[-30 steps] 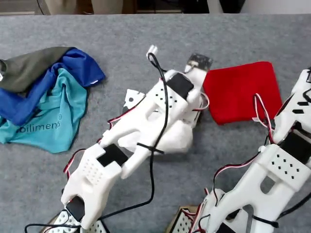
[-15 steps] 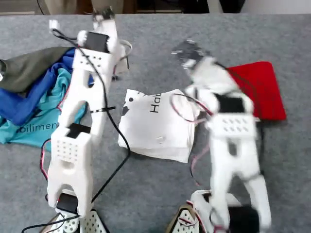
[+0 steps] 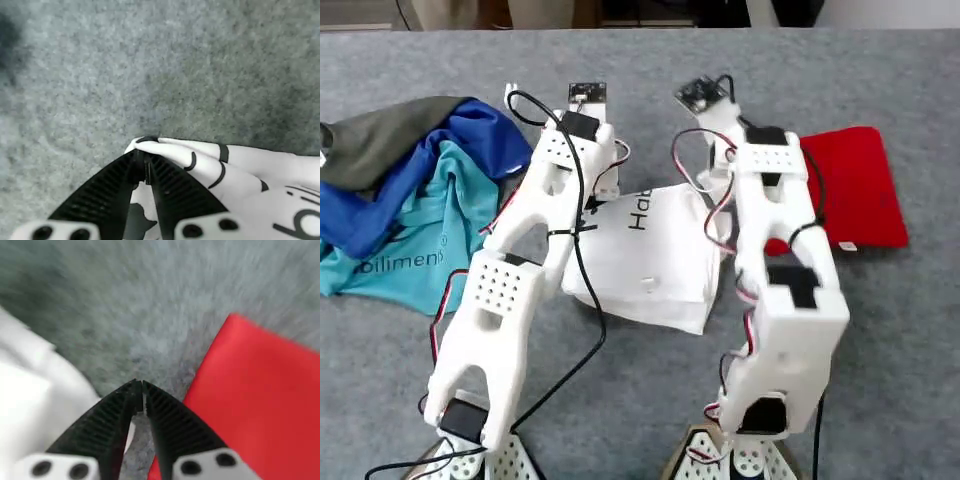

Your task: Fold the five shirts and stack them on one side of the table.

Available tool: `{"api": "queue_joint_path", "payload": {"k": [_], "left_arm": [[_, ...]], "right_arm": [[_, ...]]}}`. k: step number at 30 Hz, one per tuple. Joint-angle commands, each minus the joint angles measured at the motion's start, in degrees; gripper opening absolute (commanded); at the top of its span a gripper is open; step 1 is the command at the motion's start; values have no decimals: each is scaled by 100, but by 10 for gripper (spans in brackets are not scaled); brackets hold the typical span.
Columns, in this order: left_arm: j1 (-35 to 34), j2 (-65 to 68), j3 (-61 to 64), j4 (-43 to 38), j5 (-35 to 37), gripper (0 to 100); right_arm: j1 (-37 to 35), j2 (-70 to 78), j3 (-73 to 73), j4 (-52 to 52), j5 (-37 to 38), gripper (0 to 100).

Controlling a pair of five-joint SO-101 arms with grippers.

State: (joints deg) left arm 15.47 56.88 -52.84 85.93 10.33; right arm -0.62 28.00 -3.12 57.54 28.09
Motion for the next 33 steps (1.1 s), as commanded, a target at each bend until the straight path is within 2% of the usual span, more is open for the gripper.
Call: {"api": "queue_joint_path", "payload": {"k": [1, 7, 16, 25, 30, 33], "left_arm": [[-97, 48, -97, -70, 18, 19], [-62, 84, -352, -62, 26, 19], [-273, 101, -299, -88, 378, 19], [-299, 101, -299, -70, 387, 19], [-299, 101, -299, -70, 387, 19], [-273, 101, -299, -97, 387, 19]], "right_arm": [[189, 136, -620, 378, -18, 0], [-338, -910, -1191, 1371, -18, 1], [-1253, -1446, -470, 1371, -44, 2], [-840, -875, 1042, -352, -9, 2], [-127, -268, 505, -88, 0, 2], [189, -277, 180, 9, 290, 2]]}}
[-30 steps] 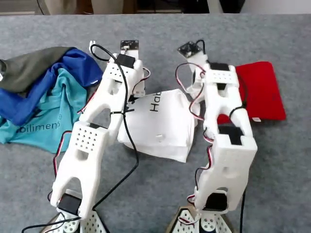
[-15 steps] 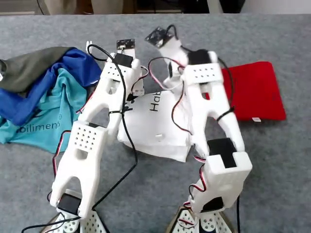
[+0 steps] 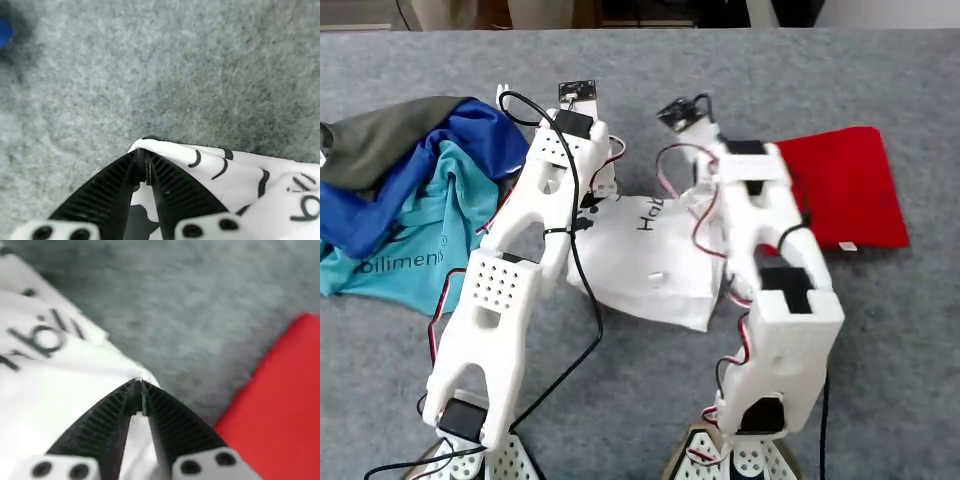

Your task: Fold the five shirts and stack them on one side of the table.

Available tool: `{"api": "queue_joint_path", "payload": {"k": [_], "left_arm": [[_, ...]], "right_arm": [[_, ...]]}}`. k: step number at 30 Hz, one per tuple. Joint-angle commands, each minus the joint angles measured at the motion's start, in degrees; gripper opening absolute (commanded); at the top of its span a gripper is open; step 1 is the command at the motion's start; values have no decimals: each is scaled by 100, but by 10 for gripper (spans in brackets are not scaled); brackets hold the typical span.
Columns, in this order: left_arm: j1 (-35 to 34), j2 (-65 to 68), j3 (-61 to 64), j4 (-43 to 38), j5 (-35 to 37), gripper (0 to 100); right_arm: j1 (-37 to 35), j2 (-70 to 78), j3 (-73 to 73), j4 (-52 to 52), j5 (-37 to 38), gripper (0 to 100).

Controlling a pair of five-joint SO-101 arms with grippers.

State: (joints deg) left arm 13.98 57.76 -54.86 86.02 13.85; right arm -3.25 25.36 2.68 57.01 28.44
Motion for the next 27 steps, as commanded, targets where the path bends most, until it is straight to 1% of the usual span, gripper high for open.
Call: {"api": "queue_joint_path", "payload": {"k": [1, 4, 8, 11, 14, 15, 17, 19, 22, 24, 27], "left_arm": [[-123, 13, -123, -114, 35, 19], [-114, 13, -132, -114, 35, 19], [-123, 13, -141, -114, 35, 19], [-123, 13, -141, -114, 18, 19], [-176, -66, -167, -62, 0, 19], [-185, -136, -281, 9, 0, 19], [-185, -321, -677, 422, -26, 19], [-123, -444, -1090, 747, -167, 19], [-123, -462, -1705, 1116, -202, 19], [-193, -444, -2013, 1275, -211, 19], [-299, -268, -2057, 1240, -299, 19]], "right_arm": [[514, -31, -462, 62, 387, 2], [585, -31, -593, 79, 791, 2], [523, -48, -681, 264, 1002, 2], [435, -303, -919, 765, 967, 2], [321, -892, -1121, 1371, 958, 2], [268, -1130, -1130, 1530, 958, 2], [92, -1622, -1059, 1811, 941, 2], [-189, -2062, -804, 1952, 782, 2], [-549, -2492, -119, 1574, 651, 2], [-646, -2501, 479, 905, 580, 2], [-576, -2281, 1473, -492, 510, 2]]}}
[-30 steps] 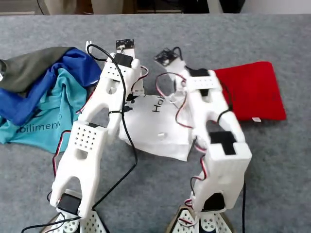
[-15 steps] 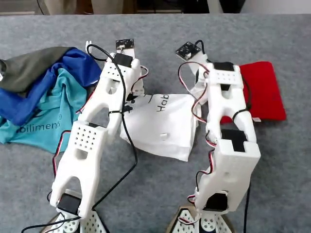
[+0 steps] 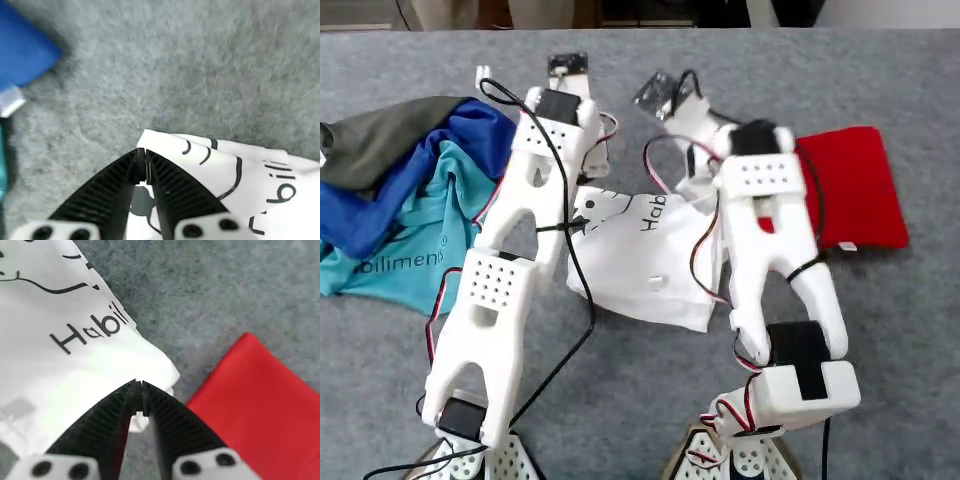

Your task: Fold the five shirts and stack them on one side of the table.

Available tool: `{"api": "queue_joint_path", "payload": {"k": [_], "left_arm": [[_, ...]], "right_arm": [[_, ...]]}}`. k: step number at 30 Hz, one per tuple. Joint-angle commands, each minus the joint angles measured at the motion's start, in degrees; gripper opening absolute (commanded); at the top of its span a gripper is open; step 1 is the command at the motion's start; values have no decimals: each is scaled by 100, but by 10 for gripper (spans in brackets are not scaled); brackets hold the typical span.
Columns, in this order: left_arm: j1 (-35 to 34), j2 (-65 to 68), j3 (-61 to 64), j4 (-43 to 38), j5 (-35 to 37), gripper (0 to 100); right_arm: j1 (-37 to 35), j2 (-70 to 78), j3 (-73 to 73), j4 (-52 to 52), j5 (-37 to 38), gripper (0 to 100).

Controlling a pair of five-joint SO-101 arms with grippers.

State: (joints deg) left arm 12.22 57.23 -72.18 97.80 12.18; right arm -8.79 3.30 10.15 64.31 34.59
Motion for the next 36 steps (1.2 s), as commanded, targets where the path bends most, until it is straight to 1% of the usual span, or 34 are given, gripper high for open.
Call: {"api": "queue_joint_path", "payload": {"k": [1, 4, 6, 10, 15, 17, 19, 21, 23, 26, 29, 32, 35, 36], "left_arm": [[-123, -92, -325, 9, -176, 19], [-132, 409, -325, -229, -193, 19], [-105, 831, -369, -396, -193, 19], [-97, 1314, -413, -536, -193, 19], [-149, 1270, -1187, -237, -202, 19], [-158, 1270, -1670, 26, -273, 19], [-132, 1270, -2215, 343, -607, 19], [-158, 1209, -2365, 334, -818, 19], [-167, 840, -2259, 334, -835, 18], [-141, -4, -1521, 334, -835, 18], [79, -1262, -220, 334, -835, 18], [475, -2791, 1662, 334, -862, 18], [958, -4277, 3833, 273, -1116, 18], [1073, -4760, 4554, 141, -1143, 19]], "right_arm": [[57, 75, 989, -1670, -97, 2], [330, 620, 1393, -2593, -79, 2], [541, 963, 1358, -2716, -70, 2], [585, 1147, 901, -2268, -97, 2], [523, 971, 690, -1705, -97, 2], [453, 725, 593, -1336, -97, 2], [426, 347, 532, -1046, -97, 2], [426, -101, 514, -888, -97, 2], [453, -602, 523, -765, -105, 2], [470, -1341, 523, -598, -255, 2], [462, -1771, 629, -580, -334, 2], [444, -1780, 787, -607, -334, 2], [470, -1596, 1051, -730, -334, 2], [470, -1525, 1130, -774, -334, 2]]}}
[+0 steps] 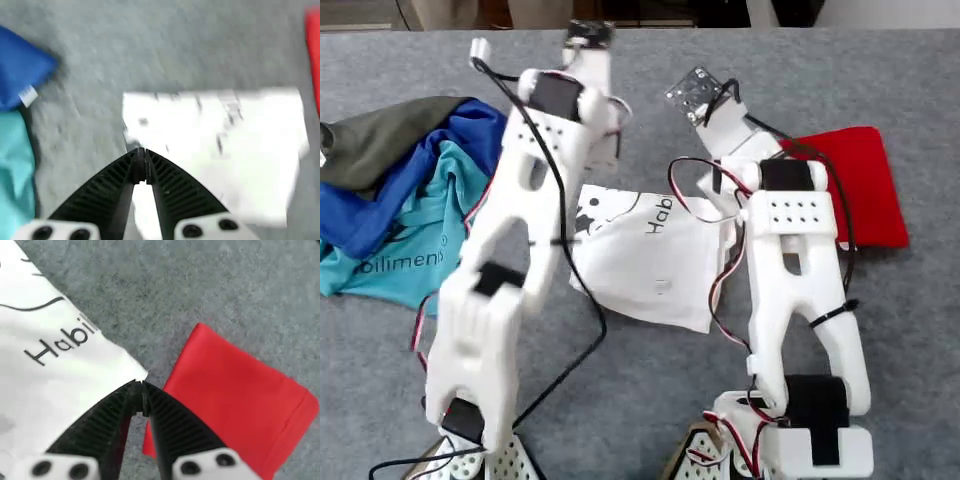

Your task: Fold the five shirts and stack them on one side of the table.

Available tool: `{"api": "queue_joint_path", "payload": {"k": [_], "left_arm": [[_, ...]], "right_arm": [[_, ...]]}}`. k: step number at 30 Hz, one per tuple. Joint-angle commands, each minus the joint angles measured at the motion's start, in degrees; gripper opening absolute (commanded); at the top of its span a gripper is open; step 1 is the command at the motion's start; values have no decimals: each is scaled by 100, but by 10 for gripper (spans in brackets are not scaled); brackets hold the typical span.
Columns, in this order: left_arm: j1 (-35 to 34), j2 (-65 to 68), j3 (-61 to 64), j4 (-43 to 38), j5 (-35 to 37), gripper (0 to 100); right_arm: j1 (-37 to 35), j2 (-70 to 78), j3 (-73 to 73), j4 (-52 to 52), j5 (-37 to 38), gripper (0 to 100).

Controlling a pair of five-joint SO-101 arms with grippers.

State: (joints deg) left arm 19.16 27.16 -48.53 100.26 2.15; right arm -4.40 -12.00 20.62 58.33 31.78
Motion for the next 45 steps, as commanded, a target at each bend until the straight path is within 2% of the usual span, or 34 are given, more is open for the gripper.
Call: {"api": "queue_joint_path", "payload": {"k": [1, 5, 8, 11, 15, 20, 24, 27, 33, 36, 40, 45], "left_arm": [[448, -2220, 2945, -369, -141, 19], [448, -3793, 5934, -2233, -158, 19], [457, -4435, 7727, -3807, -132, 19], [457, -4488, 8782, -5099, -97, 19], [457, -4207, 9248, -6031, 440, 19], [501, -3662, 9284, -6031, 484, 19], [519, -3600, 9345, -5266, 448, 19], [519, -3600, 9363, -4782, 132, 19], [484, -3609, 9398, -4589, -53, 19], [510, -3741, 9134, -4431, -18, 19], [457, -4374, 8369, -3727, -18, 19], [-158, -4910, 7068, -3420, -18, 22]], "right_arm": [[31, 75, 163, -246, -53, 2], [22, 382, 286, -519, -53, 2], [22, 699, 215, -703, -53, 2], [31, 1130, 154, -949, -53, 2], [31, 1789, -101, -1002, -53, 2], [189, 2281, -189, -967, -62, 2], [409, 2484, -382, -941, -35, 2], [576, 2730, -681, -923, -26, 2], [611, 3284, -1086, -791, -18, 2], [497, 3284, -1455, -369, -35, 2], [462, 3284, -2396, 659, -53, 2], [497, 3002, -3662, 1908, -123, 2]]}}
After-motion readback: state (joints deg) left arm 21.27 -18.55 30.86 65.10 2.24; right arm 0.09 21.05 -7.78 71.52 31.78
